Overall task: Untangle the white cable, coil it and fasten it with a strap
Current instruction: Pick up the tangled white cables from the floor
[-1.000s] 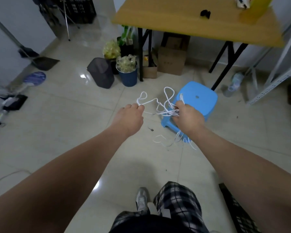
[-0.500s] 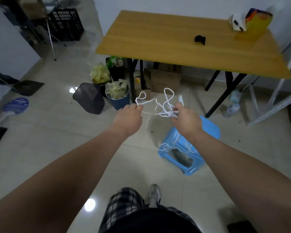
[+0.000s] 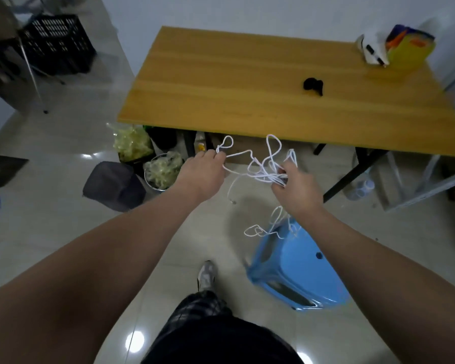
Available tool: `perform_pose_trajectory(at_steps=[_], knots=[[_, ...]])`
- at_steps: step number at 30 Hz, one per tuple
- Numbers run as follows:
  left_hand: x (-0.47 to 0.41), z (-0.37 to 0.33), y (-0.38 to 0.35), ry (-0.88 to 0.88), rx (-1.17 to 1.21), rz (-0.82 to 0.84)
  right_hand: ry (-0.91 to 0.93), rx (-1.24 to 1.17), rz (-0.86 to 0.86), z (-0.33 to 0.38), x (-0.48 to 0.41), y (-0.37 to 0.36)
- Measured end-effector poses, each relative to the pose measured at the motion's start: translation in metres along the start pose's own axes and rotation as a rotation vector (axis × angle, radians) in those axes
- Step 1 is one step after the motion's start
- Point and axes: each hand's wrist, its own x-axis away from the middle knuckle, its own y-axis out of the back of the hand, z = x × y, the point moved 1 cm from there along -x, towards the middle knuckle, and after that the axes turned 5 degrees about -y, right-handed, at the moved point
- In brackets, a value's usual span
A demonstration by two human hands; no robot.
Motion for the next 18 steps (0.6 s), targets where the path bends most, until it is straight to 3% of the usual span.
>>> perform_pose_trajectory(at_steps=[8,18], knots=[[-0.111,0.039,0.036,-0.115,-0.011,0.001,-0.068,-0.103,-0.053,0.035,-0.104,0.015],[-0.258,0.025,0.102,-0.267,0.095,-0.240,0.024,-0.342,-0.269,0.038,-0.241,0.110]])
